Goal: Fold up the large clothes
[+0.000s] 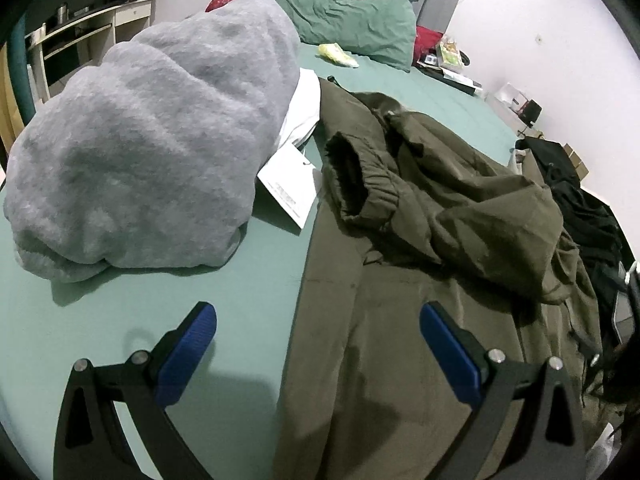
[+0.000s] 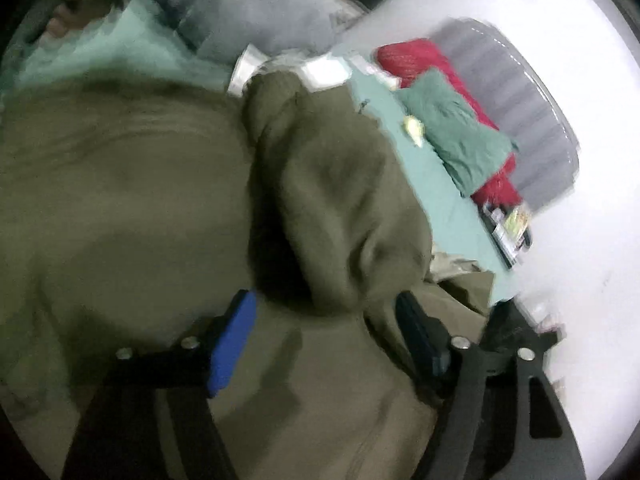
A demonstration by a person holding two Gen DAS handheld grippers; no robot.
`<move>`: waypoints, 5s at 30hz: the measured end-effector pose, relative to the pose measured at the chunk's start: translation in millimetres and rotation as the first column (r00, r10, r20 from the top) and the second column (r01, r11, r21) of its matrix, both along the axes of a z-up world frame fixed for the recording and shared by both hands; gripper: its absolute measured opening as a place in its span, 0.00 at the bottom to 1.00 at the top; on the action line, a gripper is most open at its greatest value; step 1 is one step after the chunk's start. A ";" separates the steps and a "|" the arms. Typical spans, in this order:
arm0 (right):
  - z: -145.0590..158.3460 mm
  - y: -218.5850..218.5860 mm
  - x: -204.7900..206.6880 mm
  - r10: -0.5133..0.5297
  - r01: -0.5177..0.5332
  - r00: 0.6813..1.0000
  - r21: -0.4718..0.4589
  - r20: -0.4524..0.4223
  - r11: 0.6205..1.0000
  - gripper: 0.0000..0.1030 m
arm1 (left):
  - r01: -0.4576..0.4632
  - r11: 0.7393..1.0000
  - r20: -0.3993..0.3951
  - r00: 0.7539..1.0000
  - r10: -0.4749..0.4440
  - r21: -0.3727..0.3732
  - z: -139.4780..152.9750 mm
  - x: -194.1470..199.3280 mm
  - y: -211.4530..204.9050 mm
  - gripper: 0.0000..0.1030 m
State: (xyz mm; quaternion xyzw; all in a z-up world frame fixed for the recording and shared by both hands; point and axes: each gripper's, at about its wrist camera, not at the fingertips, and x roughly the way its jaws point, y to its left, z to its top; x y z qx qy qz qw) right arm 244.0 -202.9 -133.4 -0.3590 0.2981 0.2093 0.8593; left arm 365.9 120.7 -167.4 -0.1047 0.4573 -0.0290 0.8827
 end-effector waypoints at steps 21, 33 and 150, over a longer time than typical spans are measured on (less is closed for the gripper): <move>-13.5 29.8 27.5 0.370 -0.095 0.888 -0.679 0.273 0.728 0.05 | 0.003 1.000 -0.014 1.000 -0.003 -0.010 -5.5 3.1 0.8 0.98; -84.8 4.8 -60.7 0.141 -0.145 0.989 -0.243 -0.032 0.959 0.69 | -0.019 0.998 -0.090 0.996 0.014 -0.059 -17.9 -64.6 3.0 0.98; -43.7 -319.5 145.4 -0.532 0.698 0.682 0.663 -0.502 0.269 0.79 | -0.325 0.899 -0.003 0.941 0.339 -0.292 25.9 48.3 32.8 0.90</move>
